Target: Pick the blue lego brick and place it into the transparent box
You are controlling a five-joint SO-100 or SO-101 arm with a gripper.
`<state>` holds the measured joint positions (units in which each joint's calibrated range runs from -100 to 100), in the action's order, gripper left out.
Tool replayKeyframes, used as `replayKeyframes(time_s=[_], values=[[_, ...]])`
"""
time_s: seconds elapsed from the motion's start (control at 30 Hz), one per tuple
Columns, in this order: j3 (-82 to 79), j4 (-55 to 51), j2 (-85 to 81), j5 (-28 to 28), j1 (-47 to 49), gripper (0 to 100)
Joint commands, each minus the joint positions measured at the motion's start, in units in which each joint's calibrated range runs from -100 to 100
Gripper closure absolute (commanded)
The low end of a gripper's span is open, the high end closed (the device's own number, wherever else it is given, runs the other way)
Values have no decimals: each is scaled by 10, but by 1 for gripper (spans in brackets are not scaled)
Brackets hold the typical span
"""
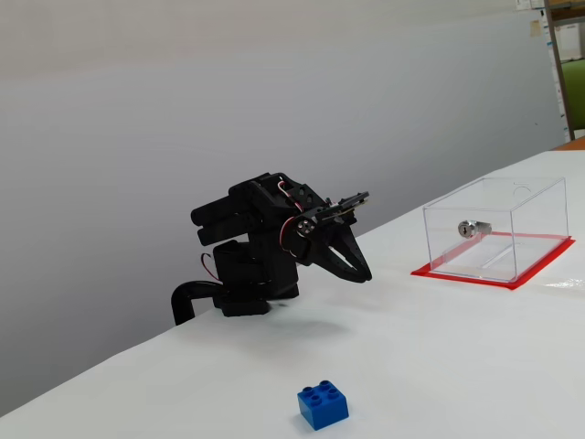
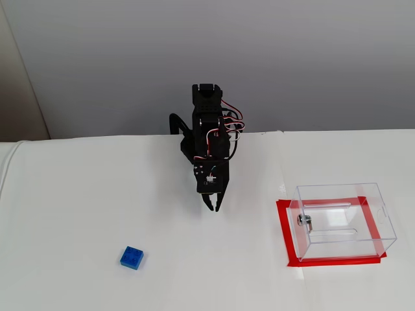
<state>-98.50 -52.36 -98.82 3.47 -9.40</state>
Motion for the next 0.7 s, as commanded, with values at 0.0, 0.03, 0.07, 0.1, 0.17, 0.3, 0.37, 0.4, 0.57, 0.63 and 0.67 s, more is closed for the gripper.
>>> replayKeyframes(time_s=[0.0, 0.03, 0.07, 0.1, 0.17, 0.3, 0.37, 0.4, 0.57, 0.63, 0.67], values=[[-8, 11, -9, 2, -6, 98], [-8, 11, -9, 2, -7, 98], [-8, 11, -9, 2, -7, 98], [-8, 11, -9, 2, -7, 98], [-8, 11, -9, 2, -7, 98], [-8, 11, -9, 2, -7, 98], [-8, 11, -9, 2, -7, 98], [-8, 11, -9, 2, -6, 98], [-6, 11, -5, -1, -2, 98], [-3, 11, -4, 2, 0, 98], [3, 10, -3, 2, 3, 98]])
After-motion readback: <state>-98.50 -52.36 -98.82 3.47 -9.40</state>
